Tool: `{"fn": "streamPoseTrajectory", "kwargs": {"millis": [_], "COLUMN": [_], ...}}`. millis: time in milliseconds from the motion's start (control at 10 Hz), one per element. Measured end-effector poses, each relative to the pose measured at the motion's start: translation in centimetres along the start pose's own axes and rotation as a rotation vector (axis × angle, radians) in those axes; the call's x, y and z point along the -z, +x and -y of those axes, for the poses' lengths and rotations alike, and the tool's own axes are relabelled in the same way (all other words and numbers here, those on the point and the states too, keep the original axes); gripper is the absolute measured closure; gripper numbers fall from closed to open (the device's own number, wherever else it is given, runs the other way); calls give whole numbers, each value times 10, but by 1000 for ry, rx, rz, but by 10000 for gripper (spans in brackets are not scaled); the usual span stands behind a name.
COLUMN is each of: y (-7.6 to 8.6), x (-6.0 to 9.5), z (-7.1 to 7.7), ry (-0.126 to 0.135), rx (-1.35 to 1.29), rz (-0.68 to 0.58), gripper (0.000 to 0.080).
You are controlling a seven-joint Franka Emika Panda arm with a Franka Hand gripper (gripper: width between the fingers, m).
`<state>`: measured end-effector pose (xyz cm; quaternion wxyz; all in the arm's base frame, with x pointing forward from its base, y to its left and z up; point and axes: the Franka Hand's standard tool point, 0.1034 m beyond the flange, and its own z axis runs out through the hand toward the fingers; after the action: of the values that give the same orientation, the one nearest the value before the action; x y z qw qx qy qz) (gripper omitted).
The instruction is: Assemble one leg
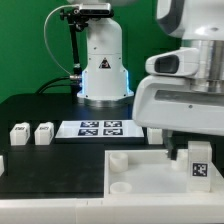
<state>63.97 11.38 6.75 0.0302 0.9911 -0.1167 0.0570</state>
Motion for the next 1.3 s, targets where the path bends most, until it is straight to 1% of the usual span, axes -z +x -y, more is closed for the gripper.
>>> {"fn": "streamPoseTrajectory", "kwargs": {"millis": [100,200,300,400,600,700,800,900,1000,1100,1200,1300], "y": [-1,0,-1,-1,0,4,4,5,3,1,-3,-4], "x": [0,0,0,-1,-3,-3,-3,-3,-4,-4,-4,-3], "z": [1,0,1,2,2,2,0,-2,-1,2,3,4], "ry": [0,0,4,5,7,4,-16,-17,-2,23,43,35], "rx": [-21,-25,-126,-219,-447,-581,-783,-985,-1153,-1271,-1517,-1613], "rz": [0,0,2,4,1,-3,26,54,62,44,20,8], "gripper": [180,365,365,507,507,507,507,507,507,506,505,505]}}
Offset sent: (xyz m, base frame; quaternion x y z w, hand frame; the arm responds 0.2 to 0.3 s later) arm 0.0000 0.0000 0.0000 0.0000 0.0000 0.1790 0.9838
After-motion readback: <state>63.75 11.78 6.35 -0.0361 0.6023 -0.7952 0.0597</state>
